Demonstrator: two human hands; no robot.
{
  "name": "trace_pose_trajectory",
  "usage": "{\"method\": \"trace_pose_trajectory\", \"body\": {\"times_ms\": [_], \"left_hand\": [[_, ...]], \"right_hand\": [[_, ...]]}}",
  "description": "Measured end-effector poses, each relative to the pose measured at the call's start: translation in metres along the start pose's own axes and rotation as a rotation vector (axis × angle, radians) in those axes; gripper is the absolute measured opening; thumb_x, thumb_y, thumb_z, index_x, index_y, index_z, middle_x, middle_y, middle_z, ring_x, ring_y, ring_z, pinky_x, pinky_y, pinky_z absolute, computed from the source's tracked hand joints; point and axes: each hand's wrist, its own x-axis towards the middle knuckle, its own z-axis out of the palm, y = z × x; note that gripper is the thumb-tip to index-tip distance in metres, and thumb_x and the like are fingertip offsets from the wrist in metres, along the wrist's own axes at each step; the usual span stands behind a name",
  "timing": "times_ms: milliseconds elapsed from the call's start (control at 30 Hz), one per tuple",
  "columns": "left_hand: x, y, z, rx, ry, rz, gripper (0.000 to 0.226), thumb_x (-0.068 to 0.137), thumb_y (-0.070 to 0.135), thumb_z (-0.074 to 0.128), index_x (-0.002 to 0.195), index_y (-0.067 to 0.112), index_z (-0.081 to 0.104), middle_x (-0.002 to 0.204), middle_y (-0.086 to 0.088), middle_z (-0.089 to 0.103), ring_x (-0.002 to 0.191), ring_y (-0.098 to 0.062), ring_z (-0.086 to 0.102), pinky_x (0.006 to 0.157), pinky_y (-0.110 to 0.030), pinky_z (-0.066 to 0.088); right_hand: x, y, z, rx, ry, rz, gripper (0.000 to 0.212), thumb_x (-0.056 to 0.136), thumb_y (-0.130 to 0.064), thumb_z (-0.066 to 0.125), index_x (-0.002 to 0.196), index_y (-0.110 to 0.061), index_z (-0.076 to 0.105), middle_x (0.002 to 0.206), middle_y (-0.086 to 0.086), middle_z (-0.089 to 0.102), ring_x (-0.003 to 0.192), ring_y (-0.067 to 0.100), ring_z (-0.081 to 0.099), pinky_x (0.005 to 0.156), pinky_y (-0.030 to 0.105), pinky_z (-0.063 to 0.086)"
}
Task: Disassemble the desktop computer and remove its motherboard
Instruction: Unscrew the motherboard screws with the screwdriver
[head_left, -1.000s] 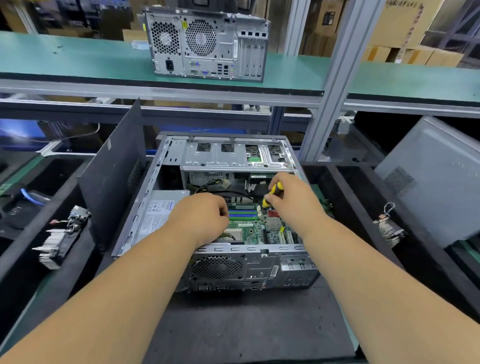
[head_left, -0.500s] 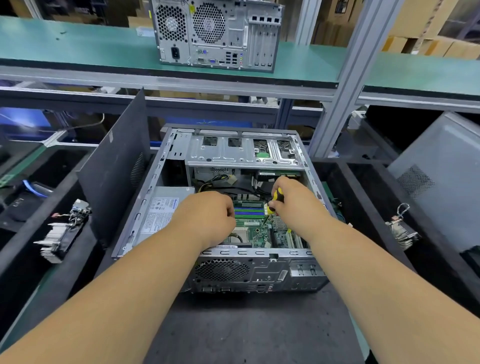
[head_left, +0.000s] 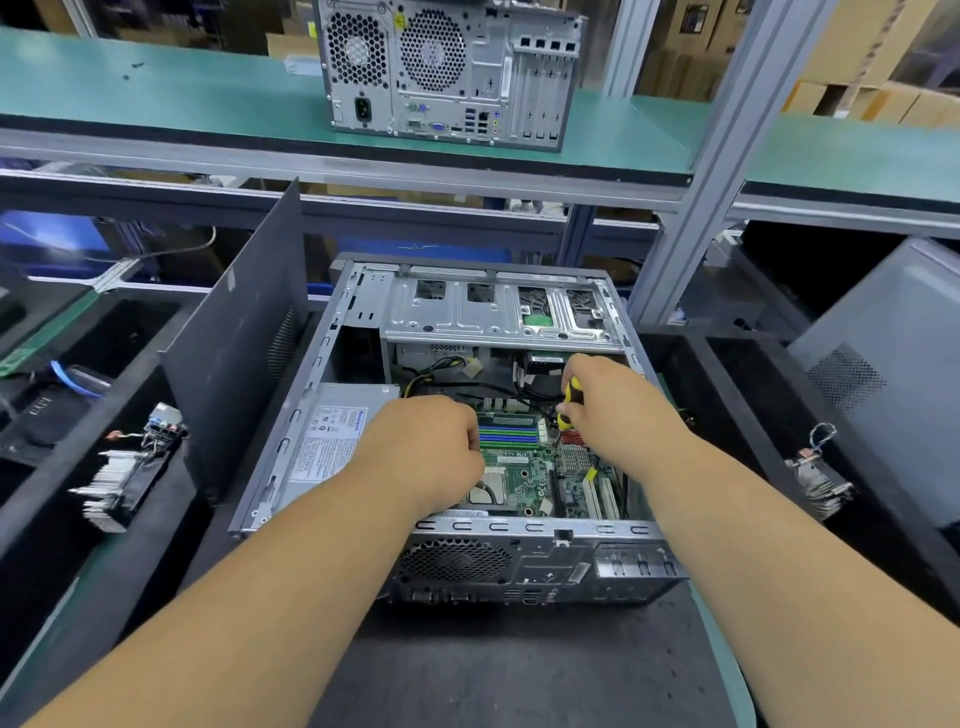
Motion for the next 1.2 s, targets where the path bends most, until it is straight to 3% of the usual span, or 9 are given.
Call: {"method": "trace_pose_trajectory", "body": {"times_ms": [167,767,1200], "left_hand": [[-0.0009,0.0009,-0.0011,-0.007,-0.001,0.008,0.012,0.078,0.030,0.054,0.082,0.033,0.065,0.084,0.013,0.062,0.082,-0.012,0.055,0.063,-0.025,0.040],[0.0005,-0.0003,0.0004,0.001,-0.003,0.008,0.012,0.078,0.032,0.053,0.082,0.034,0.064,0.086,0.013,0.062,0.084,-0.014,0.056,0.064,-0.025,0.041],[0.0004,-0.0001,0.0008,0.006,-0.002,0.013,0.011,0.078,0.032,0.054,0.082,0.034,0.064,0.085,0.013,0.062,0.082,-0.013,0.056,0.063,-0.025,0.040]], "right_hand": [[0.0012,-0.0003,-0.0002,-0.007,-0.013,0.021,0.018,0.094,-0.028,0.060,0.107,-0.019,0.051,0.103,0.001,0.058,0.084,0.023,0.054,0.068,0.034,0.046],[0.0043,0.0018,0.0032,-0.011,-0.003,0.067,0.012,0.094,-0.026,0.059,0.095,-0.019,0.050,0.092,0.000,0.055,0.076,0.021,0.053,0.063,0.034,0.045],[0.0034,0.0006,0.0024,-0.048,-0.022,0.064,0.016,0.095,-0.028,0.058,0.101,-0.015,0.051,0.100,0.004,0.057,0.081,0.025,0.054,0.069,0.038,0.048]]}}
